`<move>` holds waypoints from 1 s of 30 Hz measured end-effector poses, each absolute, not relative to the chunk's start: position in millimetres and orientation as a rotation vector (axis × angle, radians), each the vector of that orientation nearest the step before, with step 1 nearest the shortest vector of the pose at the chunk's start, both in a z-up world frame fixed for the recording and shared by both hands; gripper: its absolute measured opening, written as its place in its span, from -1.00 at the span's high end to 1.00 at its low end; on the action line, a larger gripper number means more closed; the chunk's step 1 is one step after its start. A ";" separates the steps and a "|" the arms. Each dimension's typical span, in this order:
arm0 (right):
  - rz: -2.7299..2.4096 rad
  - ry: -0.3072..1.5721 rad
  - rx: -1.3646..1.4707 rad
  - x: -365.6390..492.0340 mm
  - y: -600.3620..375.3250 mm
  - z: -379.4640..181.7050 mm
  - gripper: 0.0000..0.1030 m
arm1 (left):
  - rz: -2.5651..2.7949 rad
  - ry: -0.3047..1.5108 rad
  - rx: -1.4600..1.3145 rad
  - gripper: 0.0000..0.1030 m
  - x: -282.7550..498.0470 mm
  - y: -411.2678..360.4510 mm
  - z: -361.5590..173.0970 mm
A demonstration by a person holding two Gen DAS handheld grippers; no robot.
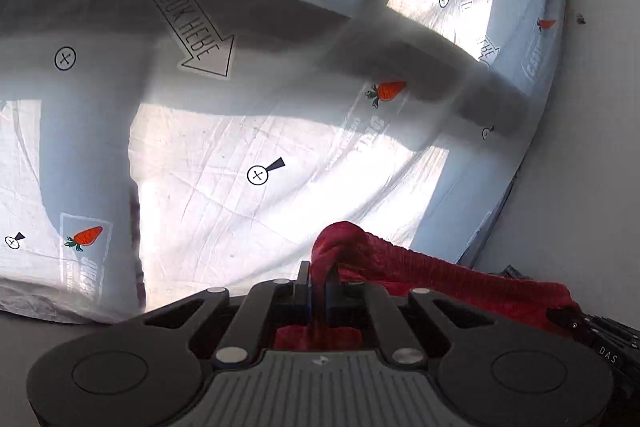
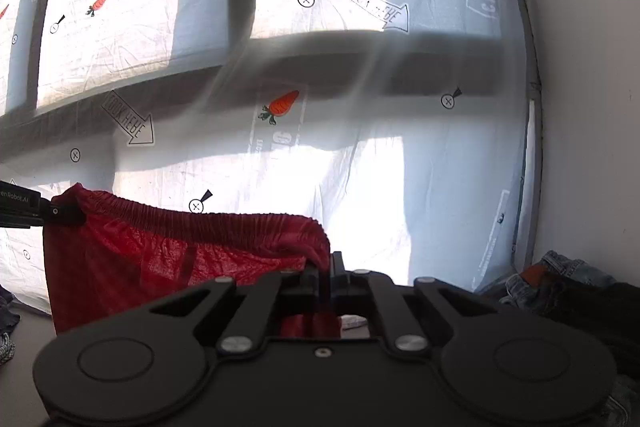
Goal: Fold clothes
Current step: 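Lift the red shorts with both tools closed on the waistband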
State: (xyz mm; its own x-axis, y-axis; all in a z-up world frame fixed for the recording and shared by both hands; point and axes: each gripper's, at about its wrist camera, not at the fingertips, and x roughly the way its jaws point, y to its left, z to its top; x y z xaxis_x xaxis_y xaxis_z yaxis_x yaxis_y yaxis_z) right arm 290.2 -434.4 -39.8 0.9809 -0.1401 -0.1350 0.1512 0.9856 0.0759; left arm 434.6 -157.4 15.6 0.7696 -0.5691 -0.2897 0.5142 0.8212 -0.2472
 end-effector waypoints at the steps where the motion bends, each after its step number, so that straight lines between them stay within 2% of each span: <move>1: -0.129 0.080 0.059 280.3 -426.2 -24.9 0.90 | -0.583 0.304 -0.183 0.89 419.4 -145.3 32.5; 4: -0.081 -0.048 -0.020 247.0 -401.8 12.9 0.90 | -0.566 0.160 -0.245 0.89 374.5 -112.2 68.5; 8: -0.029 -0.119 -0.065 204.3 -380.5 38.9 0.90 | -0.547 0.049 -0.279 0.89 317.2 -77.6 93.4; 17: 0.121 -0.051 0.032 147.1 -361.4 42.3 0.89 | -0.511 0.118 -0.349 0.89 229.3 -29.4 87.2; 22: 0.157 0.033 0.066 169.7 -356.7 24.7 0.89 | -0.449 0.215 -0.338 0.88 232.4 -19.8 64.5; 30: 0.181 0.302 0.081 296.6 -343.5 -57.6 0.89 | -0.316 0.459 -0.341 0.88 338.1 -13.4 -27.4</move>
